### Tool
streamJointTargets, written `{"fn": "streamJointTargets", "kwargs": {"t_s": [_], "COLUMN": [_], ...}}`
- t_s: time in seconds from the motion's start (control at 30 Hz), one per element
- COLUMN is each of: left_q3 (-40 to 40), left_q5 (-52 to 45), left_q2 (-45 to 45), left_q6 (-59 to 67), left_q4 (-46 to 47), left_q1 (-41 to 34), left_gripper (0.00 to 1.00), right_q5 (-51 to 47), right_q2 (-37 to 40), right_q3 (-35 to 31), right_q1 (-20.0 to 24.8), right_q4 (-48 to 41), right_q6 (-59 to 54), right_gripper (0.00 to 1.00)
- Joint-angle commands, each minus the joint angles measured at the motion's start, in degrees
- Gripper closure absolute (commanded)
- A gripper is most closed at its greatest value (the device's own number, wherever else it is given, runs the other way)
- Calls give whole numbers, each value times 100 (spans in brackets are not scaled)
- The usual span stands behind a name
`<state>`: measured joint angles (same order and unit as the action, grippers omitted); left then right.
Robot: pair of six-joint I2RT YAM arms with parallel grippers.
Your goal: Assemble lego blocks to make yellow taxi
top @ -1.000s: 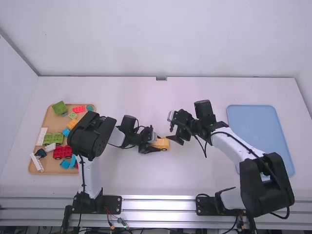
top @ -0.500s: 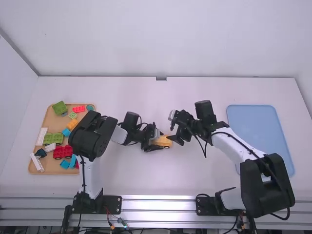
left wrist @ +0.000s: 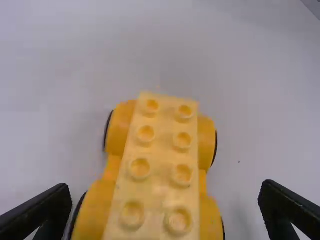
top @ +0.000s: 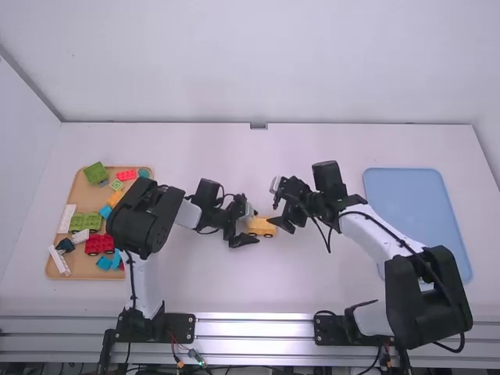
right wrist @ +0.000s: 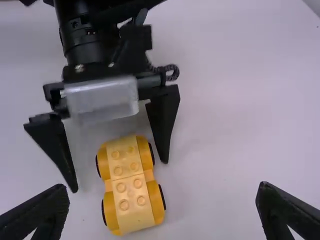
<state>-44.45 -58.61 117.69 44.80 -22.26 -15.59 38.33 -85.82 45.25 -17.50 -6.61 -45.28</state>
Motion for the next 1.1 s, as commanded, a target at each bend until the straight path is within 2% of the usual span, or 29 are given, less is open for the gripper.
{"fn": "streamJointTargets", "kwargs": {"t_s": [0.0, 0.1, 0.13, 0.23, 0.27, 0.33, 0.37, 0.43, 0.53, 0.63, 0.73, 0.87, 1.07], "left_q3": [-50, -118, -129, -426, -461, -732, -756, -946, -1117, -1670, -2361, -3506, -4592], "left_q5": [157, 822, 881, 2382, 2546, 4035, 4225, 5296, 5372, 4900, 4603, 4232, 4317], "left_q2": [-645, -1502, -1550, -2527, -2614, -3156, -3206, -3438, -3418, -3049, -2461, -1473, -391], "left_q6": [-496, -496, -496, -595, -691, -2017, -2223, -3086, -3154, -3226, -3239, -2168, -883], "left_q4": [326, 1513, 1593, 3261, 3394, 4030, 4068, 4225, 4282, 4922, 5556, 6472, 7053], "left_q1": [317, 741, 767, 1388, 1458, 2107, 2201, 2922, 3593, 4631, 5213, 5547, 5318], "left_gripper": [1, 1, 1, 1, 1, 1, 1, 1, 1, 1, 0, 1, 1], "right_q5": [17, 15, 15, 20, 20, 7, -2, -105, -173, -238, -238, -238, -247], "right_q2": [0, 0, 0, 0, 0, 0, 0, 0, 0, 0, 0, 0, 0], "right_q3": [-33, -33, -33, -26, -26, -26, -26, -26, -26, -26, -26, -26, -26], "right_q1": [-15, -7, -9, -7, -9, -11, -11, -11, -13, -13, -13, -13, -11], "right_q4": [-13, 13, 15, 35, 35, 28, 28, 90, 195, 389, 446, 468, 533], "right_q6": [4, 7, 4, 2, 4, 4, 4, 7, 4, 7, 7, 7, 4], "right_gripper": [1, 1, 1, 1, 2, 1, 1, 1, 1, 1, 1, 1, 1]}}
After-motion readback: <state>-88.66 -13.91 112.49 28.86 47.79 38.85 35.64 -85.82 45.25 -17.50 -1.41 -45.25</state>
